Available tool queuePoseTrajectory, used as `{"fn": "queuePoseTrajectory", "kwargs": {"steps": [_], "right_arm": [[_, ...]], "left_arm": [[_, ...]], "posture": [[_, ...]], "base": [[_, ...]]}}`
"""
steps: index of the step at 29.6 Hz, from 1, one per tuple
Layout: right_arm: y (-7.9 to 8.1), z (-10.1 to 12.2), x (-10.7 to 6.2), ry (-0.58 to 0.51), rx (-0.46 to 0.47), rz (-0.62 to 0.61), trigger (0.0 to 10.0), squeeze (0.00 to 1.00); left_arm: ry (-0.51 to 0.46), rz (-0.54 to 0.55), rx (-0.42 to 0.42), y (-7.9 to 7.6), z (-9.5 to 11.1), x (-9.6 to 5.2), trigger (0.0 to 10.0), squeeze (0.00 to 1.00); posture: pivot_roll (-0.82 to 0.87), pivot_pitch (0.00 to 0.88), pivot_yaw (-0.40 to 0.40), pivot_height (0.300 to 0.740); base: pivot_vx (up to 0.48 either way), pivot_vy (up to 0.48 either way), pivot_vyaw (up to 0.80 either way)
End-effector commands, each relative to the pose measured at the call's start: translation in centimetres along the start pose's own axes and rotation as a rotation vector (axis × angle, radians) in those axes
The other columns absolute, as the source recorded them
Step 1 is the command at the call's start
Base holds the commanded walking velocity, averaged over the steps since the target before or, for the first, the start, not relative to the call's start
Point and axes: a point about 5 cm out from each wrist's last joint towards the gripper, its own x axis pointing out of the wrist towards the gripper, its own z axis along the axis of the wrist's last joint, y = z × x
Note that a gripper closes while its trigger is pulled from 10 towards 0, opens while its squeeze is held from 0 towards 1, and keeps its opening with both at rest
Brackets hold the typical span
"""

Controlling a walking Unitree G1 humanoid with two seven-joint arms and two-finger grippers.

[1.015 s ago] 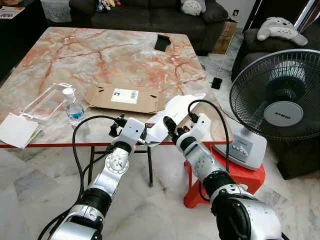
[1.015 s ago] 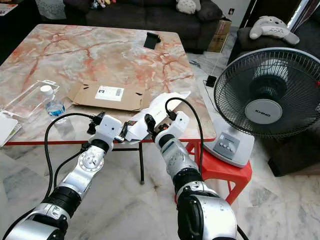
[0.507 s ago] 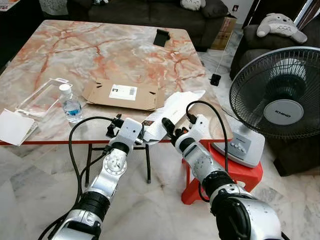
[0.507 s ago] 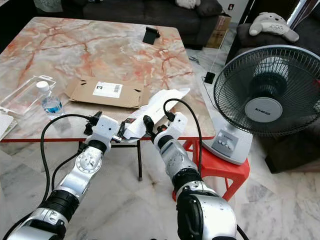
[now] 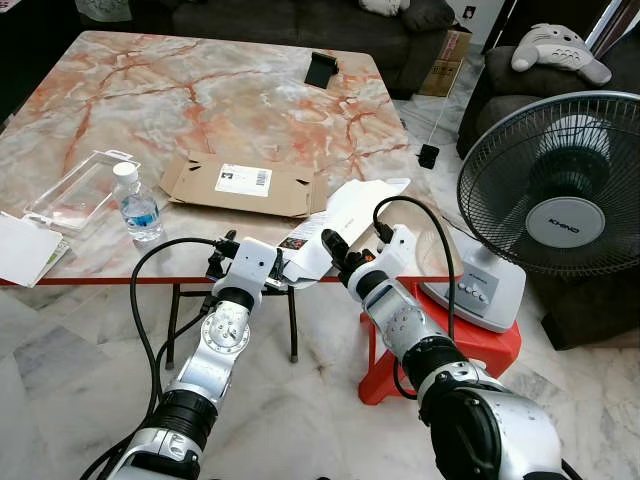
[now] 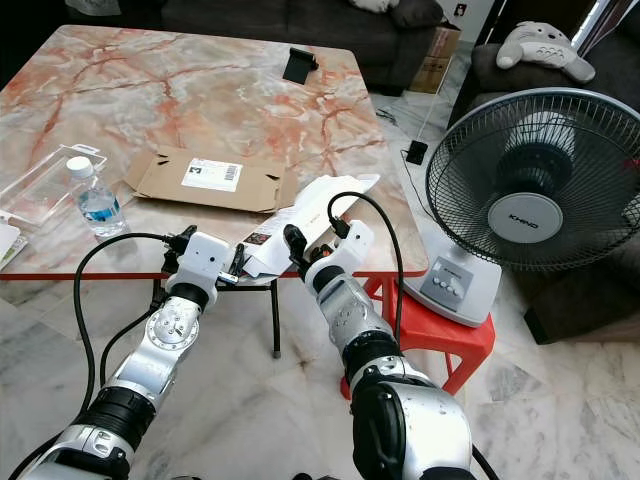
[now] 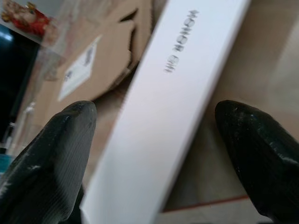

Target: Picking trash to rubbish bin

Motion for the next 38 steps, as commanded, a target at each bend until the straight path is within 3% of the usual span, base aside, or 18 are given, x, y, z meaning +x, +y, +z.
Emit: {"fn": "queuePoseTrajectory", "kwargs": {"steps": [1, 9, 28, 29, 31, 32, 38], "right_arm": [[2.5, -1.5, 0.8, 0.033, 0.044, 0.063, 10.0, 0.00], [3.7, -1.6, 1.0, 0.040, 0.047, 0.109, 10.0, 0.00], [3.0, -3.7, 0.7, 0.117, 0.013, 0.079, 10.0, 0.00], [3.0, -3.8, 0.7, 0.118, 0.013, 0.082, 4.3, 0.00], [3.0, -3.8, 0.7, 0.117, 0.013, 0.084, 4.3, 0.00], [3.0, -3.8, 0.7, 0.116, 0.011, 0.088, 0.0, 0.00], [3.0, -3.9, 0.7, 0.115, 0.012, 0.097, 0.0, 0.00]], "left_arm": [[0.005, -0.003, -0.012, -0.4, 0.1, -0.2, 10.0, 0.00], [0.006, 0.000, -0.026, -0.5, 0.1, -0.3, 10.0, 0.00], [0.013, 0.002, -0.038, -0.7, 0.1, -0.6, 10.0, 0.00], [0.013, 0.001, -0.039, -0.7, 0.1, -0.6, 10.0, 0.00], [0.013, 0.001, -0.040, -0.7, 0.1, -0.6, 10.0, 0.00], [0.012, 0.001, -0.041, -0.7, 0.1, -0.6, 10.0, 0.00], [0.011, -0.003, -0.042, -0.7, 0.1, -0.6, 10.0, 0.00]], "posture": [[0.07, 0.138, -0.197, 0.740], [0.07, 0.138, -0.206, 0.740], [0.08, 0.150, -0.217, 0.740], [0.08, 0.149, -0.217, 0.740], [0.08, 0.149, -0.216, 0.740], [0.08, 0.149, -0.216, 0.740], [0.08, 0.149, -0.217, 0.740]], "base": [[0.000, 0.000, 0.00], [0.000, 0.000, 0.00], [0.000, 0.000, 0.00], [0.000, 0.000, 0.00], [0.000, 0.000, 0.00], [0.000, 0.000, 0.00], [0.000, 0.000, 0.00]]}}
